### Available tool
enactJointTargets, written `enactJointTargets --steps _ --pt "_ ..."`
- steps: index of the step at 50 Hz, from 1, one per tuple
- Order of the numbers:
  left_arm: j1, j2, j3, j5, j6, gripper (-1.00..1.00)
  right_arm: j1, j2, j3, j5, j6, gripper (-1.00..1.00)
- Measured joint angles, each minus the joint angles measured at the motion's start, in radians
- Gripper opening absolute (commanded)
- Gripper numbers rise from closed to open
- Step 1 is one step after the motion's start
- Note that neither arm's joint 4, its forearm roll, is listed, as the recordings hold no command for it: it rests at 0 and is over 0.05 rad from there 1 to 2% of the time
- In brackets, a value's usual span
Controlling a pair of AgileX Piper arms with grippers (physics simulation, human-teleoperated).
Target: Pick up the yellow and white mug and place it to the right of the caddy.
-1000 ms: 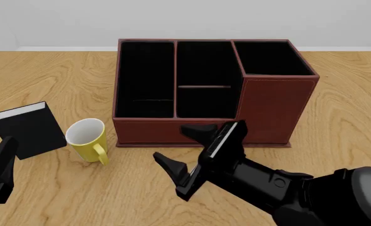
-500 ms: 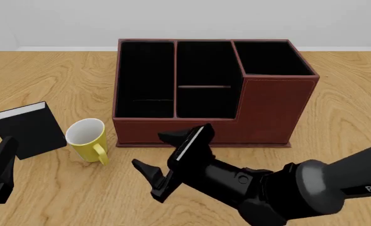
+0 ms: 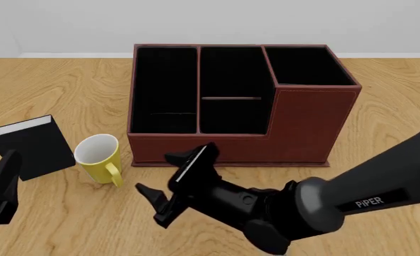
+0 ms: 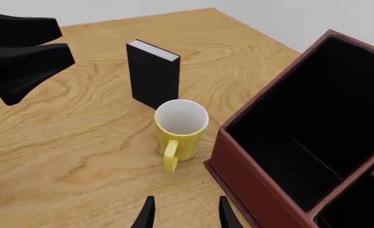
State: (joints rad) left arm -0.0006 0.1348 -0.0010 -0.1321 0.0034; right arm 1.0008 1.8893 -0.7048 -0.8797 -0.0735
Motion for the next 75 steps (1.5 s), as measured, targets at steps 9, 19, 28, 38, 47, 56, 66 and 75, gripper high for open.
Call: enactJointTargets --steps 9,19,28,38,47,56,66,75 --pt "0.0 0.007 0.0 -0.008 0.0 1.0 0.006 0.028 -0.033 0.011 0.0 1.0" --pt "0.0 -0.008 0.001 0.007 0.001 1.0 0.012 0.056 -0.067 0.023 -0.001 1.0" --pt "0.0 -0.019 0.0 0.018 0.001 1.0 0.016 0.084 -0.099 0.033 -0.001 1.0" --pt "0.0 -0.039 0.0 0.038 0.001 1.0 0.021 0.109 -0.137 0.051 -0.001 1.0" --pt "0.0 -0.037 0.0 0.036 0.001 1.0 0.022 0.136 -0.172 0.065 0.0 1.0" --pt "0.0 -0.018 0.0 0.017 0.001 1.0 0.019 0.166 -0.205 0.075 0.0 1.0" --pt "0.0 -0.009 0.001 0.008 0.001 1.0 0.017 0.2 -0.24 0.084 -0.005 1.0" --pt "0.0 -0.006 0.001 0.005 0.001 1.0 0.021 0.227 -0.273 0.096 -0.008 1.0"
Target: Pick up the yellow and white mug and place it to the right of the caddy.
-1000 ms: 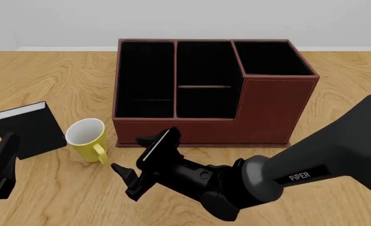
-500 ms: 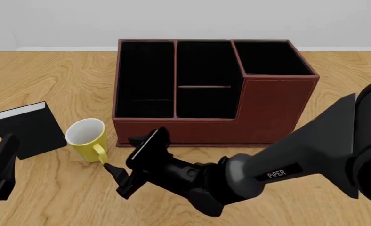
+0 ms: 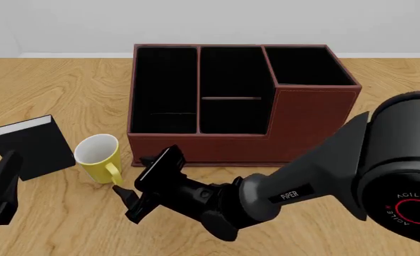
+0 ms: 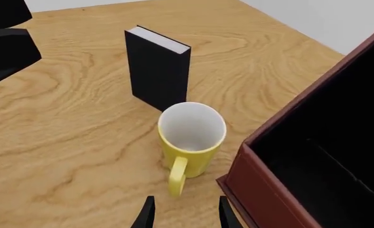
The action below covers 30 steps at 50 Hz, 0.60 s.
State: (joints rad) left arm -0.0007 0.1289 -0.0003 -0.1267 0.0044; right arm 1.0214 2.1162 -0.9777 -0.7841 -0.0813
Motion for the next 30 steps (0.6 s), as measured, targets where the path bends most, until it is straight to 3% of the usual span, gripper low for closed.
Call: enactJointTargets --steps 30 --pt "0.0 0.002 0.0 -0.002 0.0 1.0 0.01 0.076 -0.102 0.039 0.011 1.0"
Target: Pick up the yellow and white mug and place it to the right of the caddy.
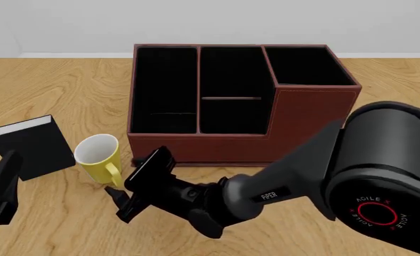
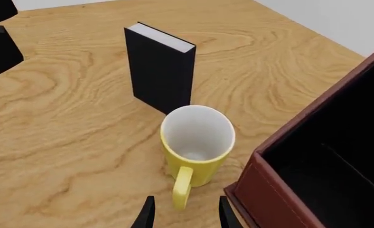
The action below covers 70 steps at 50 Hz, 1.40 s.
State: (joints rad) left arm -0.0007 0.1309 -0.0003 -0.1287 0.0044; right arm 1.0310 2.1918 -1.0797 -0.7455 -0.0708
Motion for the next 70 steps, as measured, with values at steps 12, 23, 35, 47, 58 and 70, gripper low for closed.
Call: enactJointTargets --steps 12,23,35,47,58,70 --pt "0.0 0.0 0.0 0.0 0.0 1.0 0.004 0.028 -0.04 0.015 0.007 1.0" --pt "0.0 0.0 0.0 0.0 0.0 1.0 0.007 0.054 -0.073 0.026 0.01 1.0" --pt "0.0 0.0 0.0 0.0 0.0 1.0 0.015 0.076 -0.099 0.036 0.017 -1.0" --pt "0.0 0.0 0.0 0.0 0.0 1.0 0.019 0.074 -0.097 0.035 0.01 -1.0" --pt "0.0 0.0 0.0 0.0 0.0 1.0 0.018 0.06 -0.076 0.029 -0.008 -1.0" --pt "0.0 0.0 0.0 0.0 0.0 1.0 0.017 0.014 -0.034 0.011 -0.017 -1.0"
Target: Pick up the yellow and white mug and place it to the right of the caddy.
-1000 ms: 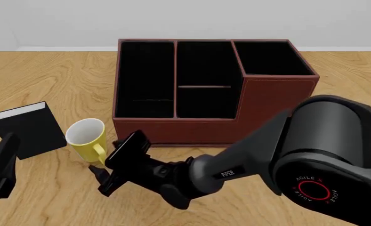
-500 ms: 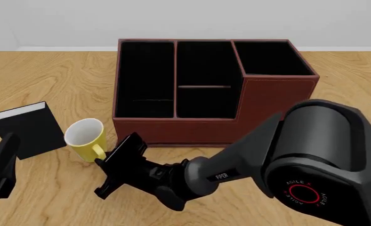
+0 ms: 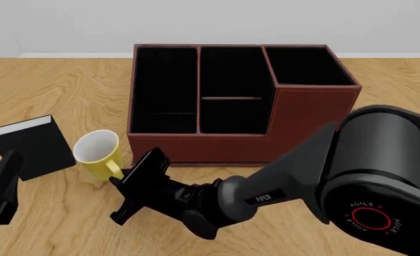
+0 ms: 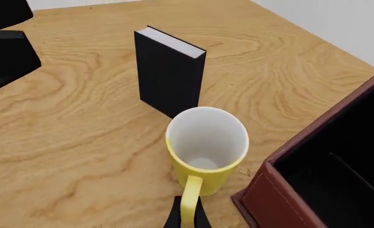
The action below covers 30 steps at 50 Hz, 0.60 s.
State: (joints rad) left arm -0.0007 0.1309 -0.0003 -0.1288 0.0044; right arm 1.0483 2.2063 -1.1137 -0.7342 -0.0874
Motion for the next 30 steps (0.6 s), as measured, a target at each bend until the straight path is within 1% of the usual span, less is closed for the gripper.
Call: enactJointTargets --steps 30 --pt "0.0 0.0 0.0 0.0 0.0 1.0 0.054 -0.142 0.088 -0.021 -0.076 -1.0"
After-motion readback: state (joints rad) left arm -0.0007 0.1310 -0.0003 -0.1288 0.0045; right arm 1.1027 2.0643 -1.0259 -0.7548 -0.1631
